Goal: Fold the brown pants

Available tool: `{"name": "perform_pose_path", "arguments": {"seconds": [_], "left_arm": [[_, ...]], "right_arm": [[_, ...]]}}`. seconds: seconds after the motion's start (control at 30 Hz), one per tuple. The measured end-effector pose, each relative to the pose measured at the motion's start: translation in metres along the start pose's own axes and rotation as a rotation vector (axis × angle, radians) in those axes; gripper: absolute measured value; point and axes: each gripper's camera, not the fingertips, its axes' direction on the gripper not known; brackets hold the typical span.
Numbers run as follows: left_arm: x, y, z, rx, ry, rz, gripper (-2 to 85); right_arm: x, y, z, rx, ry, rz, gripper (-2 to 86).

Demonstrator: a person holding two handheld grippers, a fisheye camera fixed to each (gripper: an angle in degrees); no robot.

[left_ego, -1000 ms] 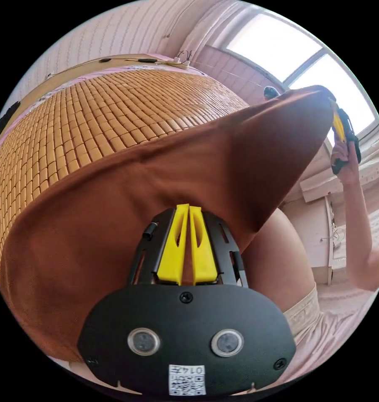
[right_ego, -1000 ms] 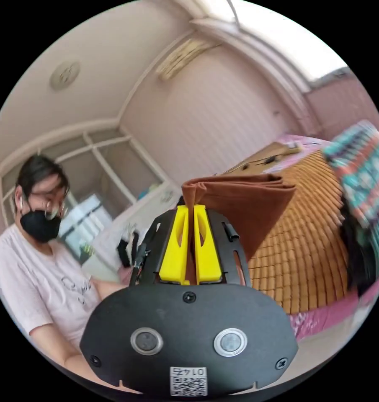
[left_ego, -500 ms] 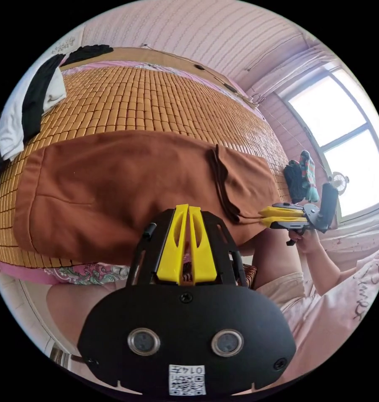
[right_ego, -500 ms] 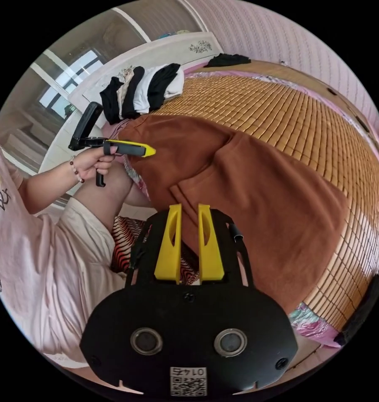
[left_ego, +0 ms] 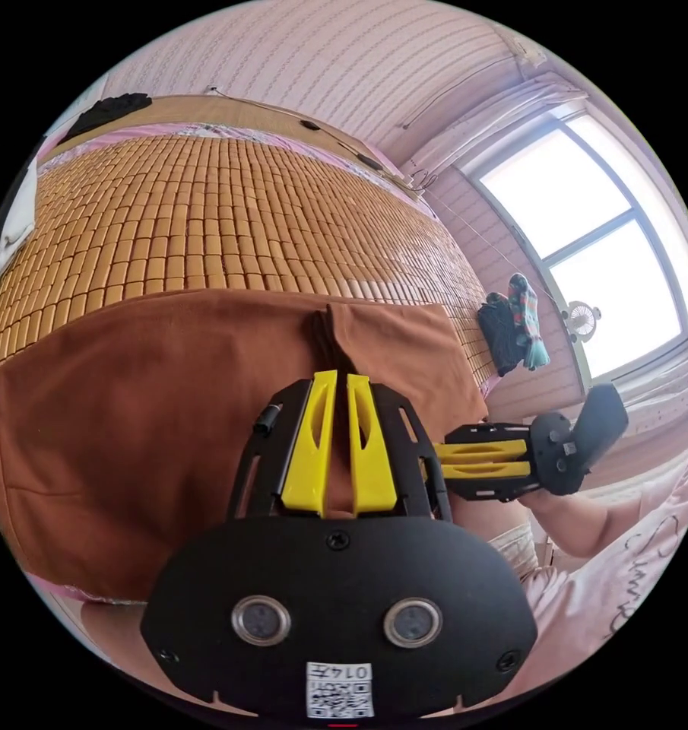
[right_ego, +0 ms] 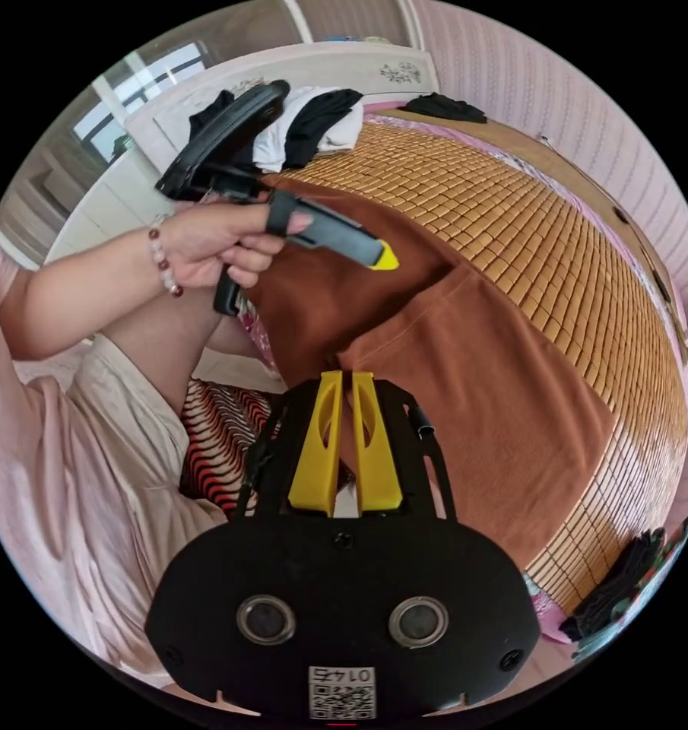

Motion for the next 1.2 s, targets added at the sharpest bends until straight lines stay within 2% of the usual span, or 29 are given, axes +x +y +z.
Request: {"name": "perform_pose_path", "arguments": {"seconds": [0.17, 0.3, 0.37, 0.43, 0.63, 0.73, 0.83, 1.0, 1.1, 1.2], "left_arm": [[-0.002, -0.014, 0.015, -0.015, -0.003, -0.038, 7.1], [0.003, -0.023, 0.03, -0.059, -0.016, -0.027, 10.2], [0.009, -0.028, 0.042, -0.118, -0.047, -0.014, 10.6], [0.015, -0.028, 0.046, -0.131, -0.118, 0.02, 8.8], [0.038, -0.027, 0.037, -0.164, -0.157, 0.141, 3.5], [0.059, -0.023, 0.023, -0.13, -0.18, 0.209, 2.8], [0.085, -0.022, 0.003, -0.08, -0.103, 0.268, 2.1], [0.114, -0.021, -0.057, 0.063, -0.084, 0.37, 1.8], [0.101, -0.013, -0.114, 0.15, -0.071, 0.338, 2.0], [0.073, 0.007, -0.178, 0.212, -0.192, 0.272, 2.6]], "right_arm": [[0.014, 0.004, 0.017, 0.03, -0.035, 0.103, 4.7], [0.008, 0.007, 0.013, 0.094, 0.112, 0.082, 12.0], [0.01, 0.004, 0.022, 0.062, 0.114, 0.067, 12.7], [0.017, 0.004, 0.029, 0.043, 0.067, 0.072, 11.4], [0.064, 0.025, 0.02, 0.102, -0.075, 0.183, 4.4], [0.091, 0.044, 0.01, 0.177, -0.184, 0.246, 3.2], [0.123, 0.064, -0.016, 0.3, -0.33, 0.284, 2.6], [0.155, 0.065, -0.089, 0.542, -0.613, 0.17, 2.2], [0.127, 0.002, -0.102, 0.532, -0.655, -0.032, 2.3], [0.083, -0.078, -0.077, 0.508, -0.673, -0.151, 2.8]]}}
